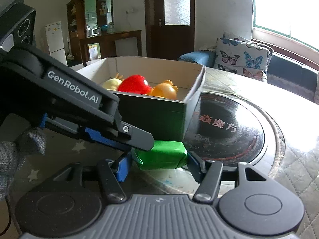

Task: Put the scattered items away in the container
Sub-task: 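Move right tool to green wrapped package and close its fingers, then lift green package with right tool and lower it into the box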

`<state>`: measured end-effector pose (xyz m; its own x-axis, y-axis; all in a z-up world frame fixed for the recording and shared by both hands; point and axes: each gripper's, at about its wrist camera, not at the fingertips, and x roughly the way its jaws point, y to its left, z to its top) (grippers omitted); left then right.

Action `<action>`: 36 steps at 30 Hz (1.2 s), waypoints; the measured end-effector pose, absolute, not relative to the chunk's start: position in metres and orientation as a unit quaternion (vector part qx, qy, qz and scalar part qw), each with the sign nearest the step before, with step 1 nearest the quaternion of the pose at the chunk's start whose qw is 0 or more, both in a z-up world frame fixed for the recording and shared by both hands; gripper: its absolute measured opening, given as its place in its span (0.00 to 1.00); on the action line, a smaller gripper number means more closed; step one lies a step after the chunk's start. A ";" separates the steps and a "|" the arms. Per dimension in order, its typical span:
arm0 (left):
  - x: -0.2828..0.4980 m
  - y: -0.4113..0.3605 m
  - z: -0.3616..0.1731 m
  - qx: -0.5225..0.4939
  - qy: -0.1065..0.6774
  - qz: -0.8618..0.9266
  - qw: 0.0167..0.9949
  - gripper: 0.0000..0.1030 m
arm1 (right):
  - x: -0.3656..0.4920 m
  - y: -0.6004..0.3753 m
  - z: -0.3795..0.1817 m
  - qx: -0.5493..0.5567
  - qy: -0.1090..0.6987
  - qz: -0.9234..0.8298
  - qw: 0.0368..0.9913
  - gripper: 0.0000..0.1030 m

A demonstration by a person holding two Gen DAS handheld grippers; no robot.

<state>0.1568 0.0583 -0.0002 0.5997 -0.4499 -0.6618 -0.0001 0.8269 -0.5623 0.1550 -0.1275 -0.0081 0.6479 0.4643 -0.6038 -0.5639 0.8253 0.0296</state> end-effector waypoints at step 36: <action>0.172 0.178 0.055 -0.279 0.325 -0.056 0.902 0.28 | 0.197 0.012 0.043 -0.106 0.230 0.348 0.903 0.58</action>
<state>0.1722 0.1777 0.0545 0.7829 -0.2818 -0.5546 -0.0806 0.8380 -0.5396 0.1975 0.0117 0.0427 0.6517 0.5796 -0.4893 -0.6774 0.7350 -0.0316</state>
